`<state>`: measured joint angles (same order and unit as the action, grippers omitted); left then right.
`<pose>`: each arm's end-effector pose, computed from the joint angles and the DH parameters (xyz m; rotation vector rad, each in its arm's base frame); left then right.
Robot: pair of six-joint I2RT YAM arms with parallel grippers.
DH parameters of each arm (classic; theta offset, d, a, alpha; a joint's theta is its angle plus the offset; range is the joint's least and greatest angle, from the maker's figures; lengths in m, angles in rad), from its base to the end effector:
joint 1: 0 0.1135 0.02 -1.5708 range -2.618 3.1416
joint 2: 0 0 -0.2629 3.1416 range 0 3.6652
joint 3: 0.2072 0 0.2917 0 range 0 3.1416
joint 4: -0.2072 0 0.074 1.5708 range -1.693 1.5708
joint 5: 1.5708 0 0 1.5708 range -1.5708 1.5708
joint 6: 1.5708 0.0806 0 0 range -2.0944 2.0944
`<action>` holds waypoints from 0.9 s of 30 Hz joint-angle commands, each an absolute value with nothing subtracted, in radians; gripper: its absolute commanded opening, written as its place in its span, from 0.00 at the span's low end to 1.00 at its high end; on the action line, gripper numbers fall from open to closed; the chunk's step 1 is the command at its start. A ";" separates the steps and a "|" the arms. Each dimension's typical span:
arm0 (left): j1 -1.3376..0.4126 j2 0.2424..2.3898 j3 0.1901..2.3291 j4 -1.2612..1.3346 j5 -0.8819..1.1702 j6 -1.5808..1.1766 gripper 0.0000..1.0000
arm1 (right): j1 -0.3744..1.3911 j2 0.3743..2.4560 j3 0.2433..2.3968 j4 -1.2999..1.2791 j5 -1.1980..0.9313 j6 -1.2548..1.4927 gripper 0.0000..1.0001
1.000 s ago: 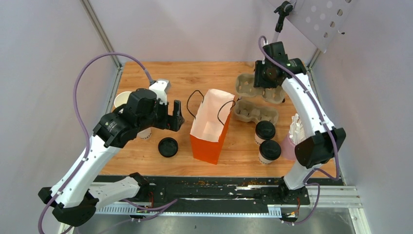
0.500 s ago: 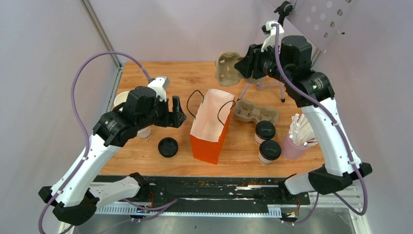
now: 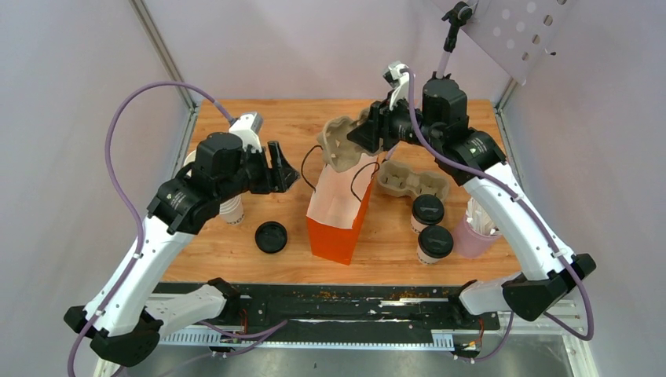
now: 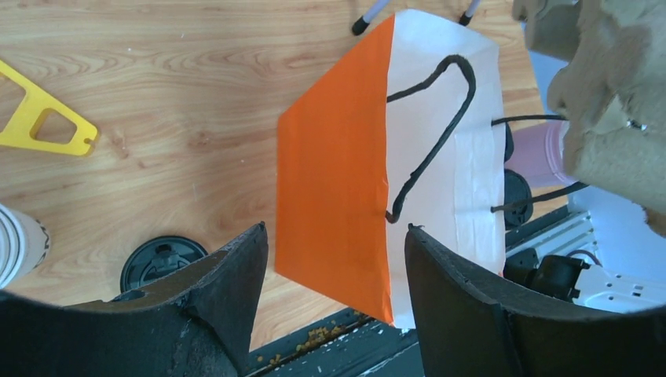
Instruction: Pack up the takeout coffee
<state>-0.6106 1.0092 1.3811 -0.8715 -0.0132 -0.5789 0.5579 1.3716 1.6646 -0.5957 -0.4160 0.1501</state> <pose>0.2135 -0.1481 0.4216 0.0257 2.1495 -0.7030 0.2924 0.2208 0.4671 -0.6799 1.8180 0.8686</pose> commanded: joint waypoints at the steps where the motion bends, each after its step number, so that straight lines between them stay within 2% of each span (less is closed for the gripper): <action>1: -0.570 1.005 1.364 -0.768 0.071 -0.559 0.72 | 0.559 1.369 1.648 -0.520 -0.490 0.121 0.43; 8: -0.554 1.035 1.344 -0.691 0.152 -0.543 0.72 | 0.560 1.365 1.621 -0.560 -0.603 0.058 0.43; 11: -0.554 1.040 1.329 -0.659 0.168 -0.543 0.69 | 0.560 1.367 1.601 -0.557 -0.645 0.032 0.43; 14: -0.553 1.044 1.322 -0.630 0.200 -0.533 0.54 | 0.559 1.372 1.588 -0.553 -0.699 0.011 0.42; 18: -0.554 1.060 1.322 -0.622 0.220 -0.528 0.26 | 0.560 1.376 1.562 -0.565 -0.731 -0.057 0.43; 21: -0.553 1.064 1.321 -0.625 0.231 -0.528 0.13 | 0.561 1.389 1.551 -0.600 -0.736 -0.106 0.43; 27: -0.552 1.064 1.315 -0.621 0.236 -0.529 0.00 | 0.585 1.403 1.560 -0.702 -0.643 -0.218 0.43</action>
<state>-0.5598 1.0641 1.3201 -0.6605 0.2096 -0.5388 0.5644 1.3998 1.5547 -0.6491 -0.6842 -0.0998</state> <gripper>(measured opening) 0.029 0.432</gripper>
